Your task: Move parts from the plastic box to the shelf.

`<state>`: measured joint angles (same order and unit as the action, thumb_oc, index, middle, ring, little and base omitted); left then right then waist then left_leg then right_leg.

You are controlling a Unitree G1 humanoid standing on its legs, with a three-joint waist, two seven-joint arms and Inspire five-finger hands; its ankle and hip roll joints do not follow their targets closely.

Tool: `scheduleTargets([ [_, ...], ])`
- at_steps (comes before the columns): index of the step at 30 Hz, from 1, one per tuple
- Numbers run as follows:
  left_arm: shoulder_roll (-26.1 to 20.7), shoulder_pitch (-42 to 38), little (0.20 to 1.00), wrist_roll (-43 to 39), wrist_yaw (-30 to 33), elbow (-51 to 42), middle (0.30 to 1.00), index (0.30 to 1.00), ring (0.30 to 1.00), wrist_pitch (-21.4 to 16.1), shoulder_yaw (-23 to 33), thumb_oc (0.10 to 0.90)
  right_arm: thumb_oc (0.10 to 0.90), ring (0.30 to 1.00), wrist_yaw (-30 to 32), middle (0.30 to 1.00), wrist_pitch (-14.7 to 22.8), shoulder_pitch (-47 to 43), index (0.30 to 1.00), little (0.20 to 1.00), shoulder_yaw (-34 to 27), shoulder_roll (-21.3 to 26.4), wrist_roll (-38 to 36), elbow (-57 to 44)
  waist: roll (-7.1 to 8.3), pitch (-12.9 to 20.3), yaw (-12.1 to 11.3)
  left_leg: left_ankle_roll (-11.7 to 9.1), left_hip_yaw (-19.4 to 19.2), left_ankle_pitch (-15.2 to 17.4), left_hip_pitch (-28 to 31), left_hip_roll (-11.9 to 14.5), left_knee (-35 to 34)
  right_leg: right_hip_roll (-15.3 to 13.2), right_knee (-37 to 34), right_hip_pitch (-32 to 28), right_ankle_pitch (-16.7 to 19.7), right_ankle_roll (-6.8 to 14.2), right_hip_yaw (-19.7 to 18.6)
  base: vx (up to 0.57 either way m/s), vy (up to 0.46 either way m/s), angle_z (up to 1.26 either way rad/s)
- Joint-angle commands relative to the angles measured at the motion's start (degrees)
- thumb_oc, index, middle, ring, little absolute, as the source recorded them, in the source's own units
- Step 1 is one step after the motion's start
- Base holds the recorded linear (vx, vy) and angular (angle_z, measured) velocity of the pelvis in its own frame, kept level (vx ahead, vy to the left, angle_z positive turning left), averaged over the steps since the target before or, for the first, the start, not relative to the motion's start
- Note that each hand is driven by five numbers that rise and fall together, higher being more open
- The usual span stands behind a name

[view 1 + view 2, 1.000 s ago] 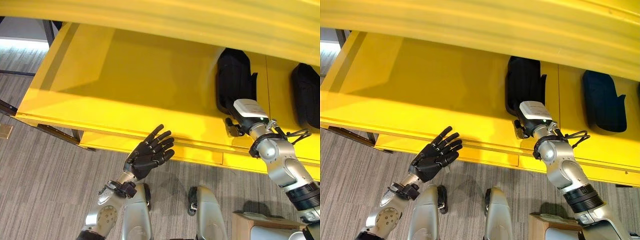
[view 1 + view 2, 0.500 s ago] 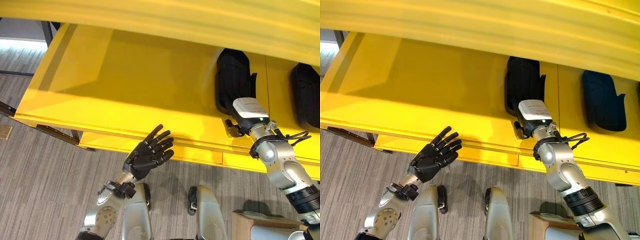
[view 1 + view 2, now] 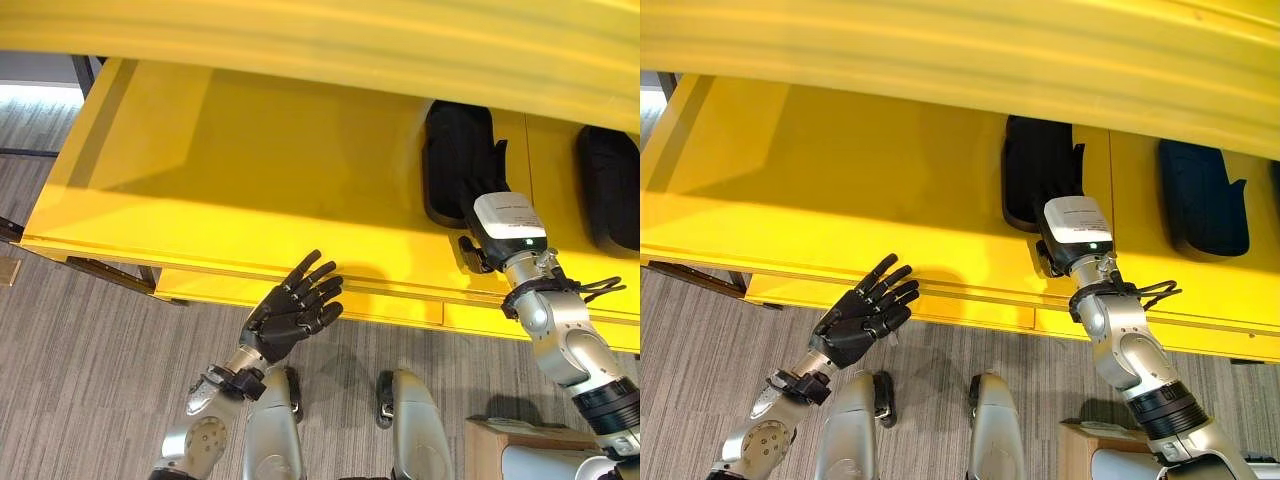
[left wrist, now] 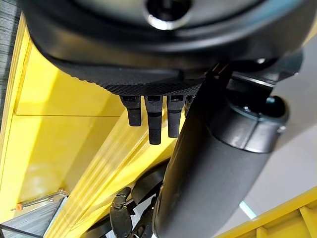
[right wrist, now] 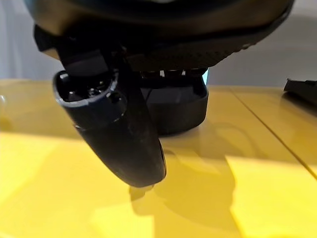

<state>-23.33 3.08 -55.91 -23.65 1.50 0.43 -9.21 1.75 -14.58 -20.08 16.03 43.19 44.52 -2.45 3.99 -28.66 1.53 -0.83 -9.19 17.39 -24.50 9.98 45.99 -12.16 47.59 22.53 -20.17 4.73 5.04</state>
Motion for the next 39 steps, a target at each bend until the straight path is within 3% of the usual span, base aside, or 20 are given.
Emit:
scheduleTargets([
  [1, 2.2, -2.1, 1.000, -1.2, -2.0, -6.7, 1.000, 1.000, 1.000, -2.9, -0.7, 0.900, 0.900, 1.000, 6.1, 1.000, -0.7, -1.7, 1.000, 1.000, -5.5, 2.0, 1.9, -1.5, -1.38, 5.4, -0.4, 3.4, -1.1, 3.6, 7.1, 0.0, -2.7, 2.2, 2.7, -1.2, -0.1, -3.2, 4.4, 0.00, 0.000, 0.00],
  [6, 2.2, -2.3, 1.000, -0.5, -0.8, -6.7, 1.000, 1.000, 1.000, -3.2, -0.3, 0.900, 0.900, 1.000, 8.7, 1.000, -1.0, -1.5, 1.000, 1.000, -5.7, 1.7, 2.3, -1.5, -1.39, 5.5, -0.5, 3.5, -1.1, 3.7, 6.9, 0.0, -2.4, 2.1, 3.0, -1.1, -0.2, -3.2, 4.4, 0.00, 0.000, 0.00],
  [10, 2.2, -2.0, 1.000, 0.5, -1.5, -6.8, 1.000, 1.000, 1.000, -3.8, -0.5, 0.900, 0.900, 1.000, 12.6, 1.000, 1.1, -1.4, 1.000, 1.000, -6.3, 1.5, 1.0, -1.7, -1.52, 5.5, -0.5, 3.5, -1.1, 3.8, 7.0, 0.0, -2.5, 2.2, 2.9, -1.2, -0.2, -3.3, 4.5, -0.02, -0.002, 0.00],
  [11, 2.1, -2.0, 1.000, 0.5, -1.2, -7.1, 1.000, 1.000, 1.000, -4.1, -0.6, 0.900, 0.900, 1.000, 13.9, 1.000, 2.1, -1.5, 1.000, 1.000, -6.7, 1.6, 1.0, -2.2, -1.56, 5.5, -0.5, 3.7, -1.5, 2.2, 6.5, 0.2, -3.1, 2.2, 2.3, -0.7, 1.0, -3.9, 4.9, -0.06, -0.002, 0.00],
  [18, 2.2, -2.5, 1.000, -1.7, -1.9, -6.8, 1.000, 1.000, 1.000, -3.3, -0.2, 0.900, 0.900, 1.000, 18.6, 1.000, 8.2, -2.1, 1.000, 1.000, -8.2, 1.2, -1.5, -4.6, -2.04, 5.9, -0.3, 3.4, -1.5, 1.7, 6.7, 0.3, -3.4, 2.4, 1.7, -1.0, 1.2, -3.8, 4.8, -0.01, 0.001, 0.00],
  [25, 2.7, -1.9, 1.000, -1.6, -1.6, -6.8, 1.000, 1.000, 1.000, -2.3, -0.6, 0.900, 0.900, 1.000, 21.9, 1.000, 22.1, -2.0, 1.000, 1.000, -8.4, -0.9, -18.3, -9.3, -2.47, 6.3, -0.3, 3.2, -1.4, 1.1, 7.4, -0.1, -4.2, 2.5, 0.9, -1.7, 1.6, -3.8, 4.7, 0.02, 0.022, -0.03],
  [27, 3.1, -1.7, 1.000, -1.5, -1.5, -6.7, 1.000, 1.000, 1.000, -2.6, -1.1, 0.900, 0.900, 1.000, 18.5, 1.000, 26.8, -1.9, 1.000, 1.000, -9.0, -3.4, -25.8, -11.0, -2.60, 6.5, -0.2, 3.2, -1.3, 1.0, 7.7, -0.4, -4.8, 2.6, 0.5, -1.9, 1.8, -3.7, 4.6, 0.02, 0.017, 0.00],
  [28, 3.6, -1.3, 1.000, -1.4, -1.4, -6.8, 1.000, 1.000, 1.000, -2.8, -1.5, 0.900, 0.900, 1.000, 15.0, 1.000, 28.4, -1.4, 1.000, 1.000, -8.8, -5.3, -34.5, -12.1, -2.66, 6.7, -0.2, 3.0, -1.2, 0.6, 8.3, -0.5, -5.8, 2.8, -0.3, -2.3, 2.2, -3.7, 4.5, 0.00, 0.000, 0.00],
  [29, 3.7, -1.2, 1.000, -1.3, -1.3, -6.8, 1.000, 1.000, 1.000, -2.8, -1.6, 0.900, 0.900, 1.000, 14.6, 1.000, 28.3, -1.3, 1.000, 1.000, -8.8, -5.6, -34.8, -12.3, -2.66, 6.7, -0.2, 3.0, -1.3, 0.5, 8.4, -0.6, -6.1, 2.9, -0.5, -2.5, 2.3, -3.7, 4.5, 0.04, 0.026, -0.02],
  [32, 4.7, -0.3, 1.000, -0.5, 0.0, -7.7, 1.000, 1.000, 1.000, -3.3, -2.2, 0.900, 0.900, 1.000, 12.1, 1.000, 29.8, 1.1, 1.000, 1.000, -8.1, -10.5, -48.3, -12.9, -2.54, 7.5, -0.1, 2.5, -1.7, -1.6, 10.9, -0.5, -10.1, 3.6, -4.2, -4.8, 3.7, -3.5, 4.6, 0.05, 0.019, -0.01],
  [36, 5.4, 0.5, 1.000, 0.1, 0.7, -7.4, 1.000, 1.000, 1.000, -5.4, -2.5, 0.900, 0.900, 1.000, 11.1, 1.000, 33.4, 5.0, 1.000, 1.000, -8.7, -15.3, -53.8, -13.6, -2.50, 9.2, 0.1, 1.6, -2.5, -4.7, 15.0, -0.4, -17.3, 4.5, -10.7, -8.3, 6.0, -3.0, 4.9, 0.09, 0.026, -0.04],
  [39, 6.3, 2.0, 1.000, 1.4, 1.6, -8.4, 1.000, 1.000, 1.000, -7.2, -2.4, 0.900, 0.900, 1.000, 13.4, 1.000, 34.0, 9.2, 1.000, 1.000, -9.5, -18.6, -56.2, -14.2, -2.75, 11.1, 0.4, 0.6, -3.3, -7.9, 18.8, -1.0, -24.7, 5.1, -18.6, -12.2, 9.0, -2.4, 5.2, 0.12, 0.054, -0.04],
])
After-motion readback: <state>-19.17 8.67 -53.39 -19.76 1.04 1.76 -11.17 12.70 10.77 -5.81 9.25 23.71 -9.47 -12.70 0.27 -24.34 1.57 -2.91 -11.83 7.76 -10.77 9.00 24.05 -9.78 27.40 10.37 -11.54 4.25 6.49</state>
